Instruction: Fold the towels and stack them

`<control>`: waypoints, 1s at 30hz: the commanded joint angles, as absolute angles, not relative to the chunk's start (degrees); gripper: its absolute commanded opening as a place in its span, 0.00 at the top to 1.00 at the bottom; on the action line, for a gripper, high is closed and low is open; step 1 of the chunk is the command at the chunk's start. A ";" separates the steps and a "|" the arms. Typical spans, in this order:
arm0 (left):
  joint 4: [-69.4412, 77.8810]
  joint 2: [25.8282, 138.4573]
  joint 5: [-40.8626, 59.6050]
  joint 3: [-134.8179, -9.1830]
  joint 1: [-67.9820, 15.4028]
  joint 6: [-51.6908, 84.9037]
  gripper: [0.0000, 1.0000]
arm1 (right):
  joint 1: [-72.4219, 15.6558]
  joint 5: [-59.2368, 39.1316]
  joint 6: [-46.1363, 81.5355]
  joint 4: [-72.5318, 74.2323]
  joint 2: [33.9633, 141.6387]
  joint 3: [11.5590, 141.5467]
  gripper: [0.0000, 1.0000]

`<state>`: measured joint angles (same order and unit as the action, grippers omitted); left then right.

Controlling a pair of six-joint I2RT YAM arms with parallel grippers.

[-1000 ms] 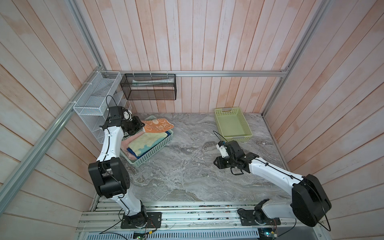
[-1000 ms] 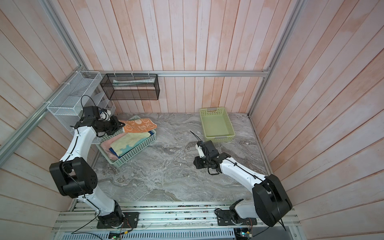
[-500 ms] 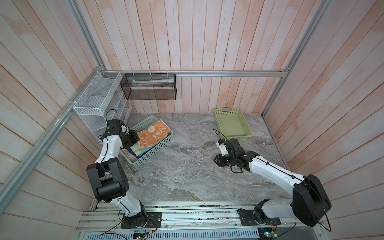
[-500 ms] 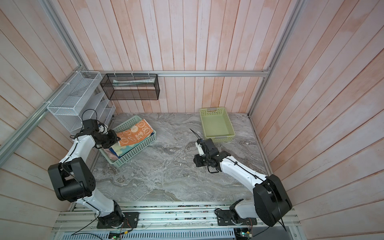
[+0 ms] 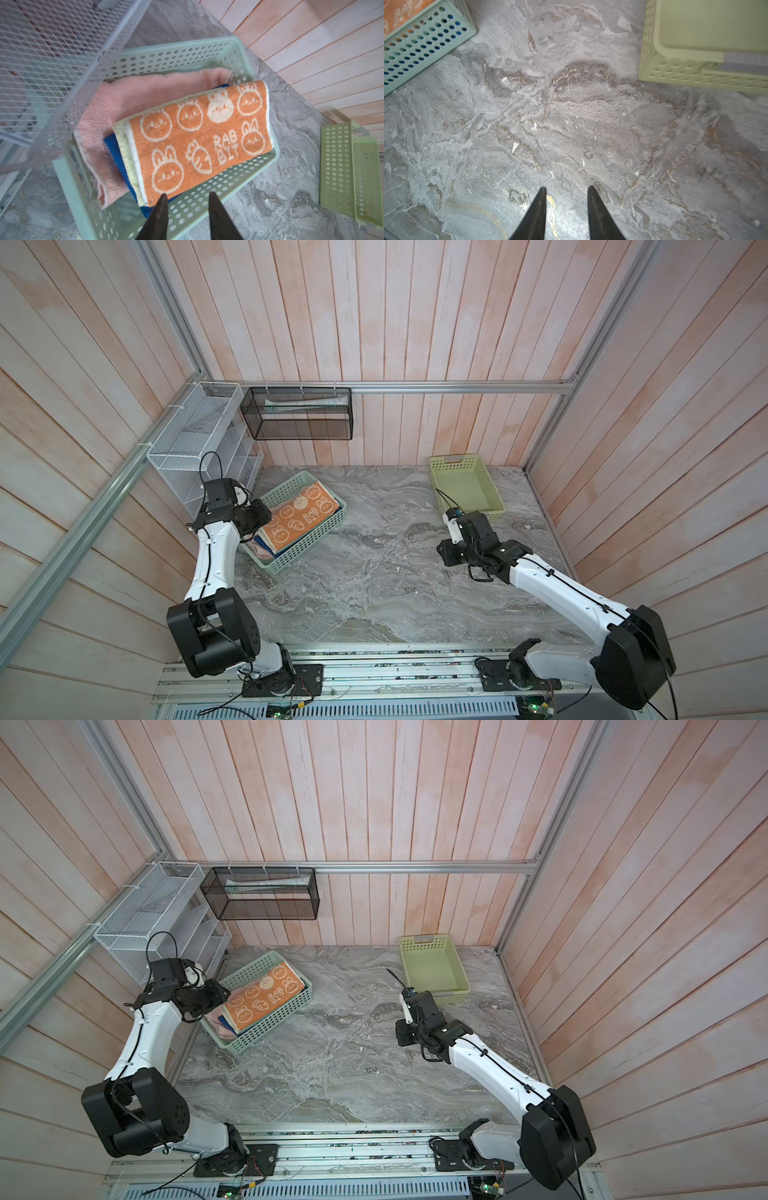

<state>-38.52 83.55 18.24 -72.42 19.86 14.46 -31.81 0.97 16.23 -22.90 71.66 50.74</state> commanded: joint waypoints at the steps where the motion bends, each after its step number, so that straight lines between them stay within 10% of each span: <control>1: -37.62 80.52 18.81 -72.15 20.13 11.28 0.65 | -30.68 8.21 13.97 -24.16 68.62 52.61 0.63; 11: -28.08 74.19 23.06 -66.20 14.18 7.19 0.49 | -25.05 27.46 9.76 -14.27 58.29 47.18 0.19; 14: -26.56 73.48 21.20 -65.12 11.77 7.34 0.31 | -22.17 28.86 7.75 -8.30 55.57 42.74 0.08; 16: -24.24 72.55 19.37 -63.24 10.70 8.01 0.00 | -19.64 29.49 8.00 -4.66 53.89 39.77 0.02; 30: 26.64 60.12 7.04 -24.00 7.64 6.12 0.00 | -5.53 22.86 4.81 42.33 52.97 12.05 0.02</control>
<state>8.75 61.52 14.13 -28.99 8.54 8.36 -6.66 24.27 5.87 27.16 50.41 13.19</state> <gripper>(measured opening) 0.999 0.979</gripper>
